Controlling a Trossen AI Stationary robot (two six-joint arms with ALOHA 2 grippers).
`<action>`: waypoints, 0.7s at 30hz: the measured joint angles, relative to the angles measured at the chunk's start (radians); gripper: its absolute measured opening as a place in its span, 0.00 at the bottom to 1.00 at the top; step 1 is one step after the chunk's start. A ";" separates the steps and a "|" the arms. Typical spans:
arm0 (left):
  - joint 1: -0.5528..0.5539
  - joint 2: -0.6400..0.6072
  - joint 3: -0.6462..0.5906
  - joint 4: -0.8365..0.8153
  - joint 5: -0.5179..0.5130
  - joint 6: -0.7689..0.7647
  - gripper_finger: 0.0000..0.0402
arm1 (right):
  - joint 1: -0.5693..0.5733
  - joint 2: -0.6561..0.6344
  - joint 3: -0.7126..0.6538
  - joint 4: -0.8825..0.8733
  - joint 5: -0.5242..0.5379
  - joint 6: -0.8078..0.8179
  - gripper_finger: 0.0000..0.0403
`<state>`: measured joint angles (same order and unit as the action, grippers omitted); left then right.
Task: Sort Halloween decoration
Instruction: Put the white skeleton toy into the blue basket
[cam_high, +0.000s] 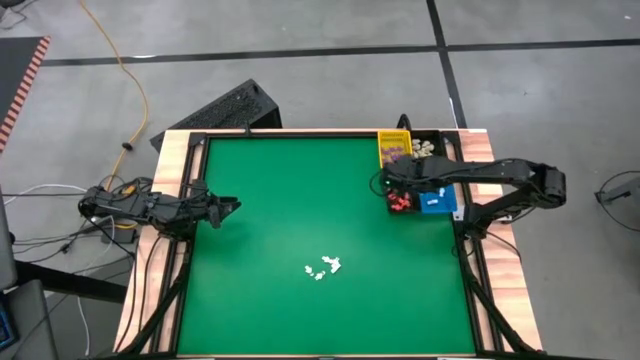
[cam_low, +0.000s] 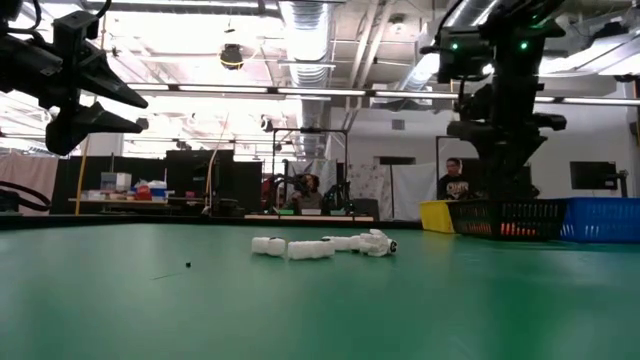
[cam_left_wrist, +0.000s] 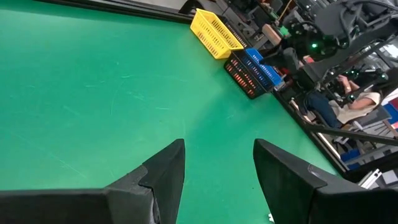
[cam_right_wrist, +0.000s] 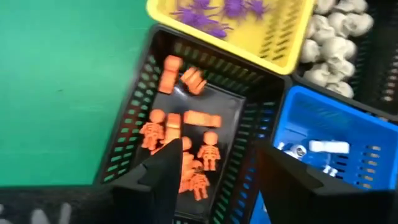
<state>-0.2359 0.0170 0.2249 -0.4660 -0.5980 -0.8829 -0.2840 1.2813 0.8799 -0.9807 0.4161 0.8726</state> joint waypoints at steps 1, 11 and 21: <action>0.000 0.000 0.000 0.000 0.000 0.000 0.45 | 0.005 -0.004 0.000 0.025 -0.012 -0.014 0.54; 0.000 0.000 0.000 -0.016 0.000 0.000 0.45 | 0.092 -0.072 0.001 0.488 -0.258 -0.070 0.49; 0.000 0.000 0.000 -0.090 0.001 0.001 0.45 | 0.217 -0.072 0.002 0.621 -0.321 -0.135 0.44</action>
<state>-0.2359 0.0170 0.2249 -0.5560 -0.5973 -0.8818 -0.0674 1.2095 0.8814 -0.3596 0.0948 0.7372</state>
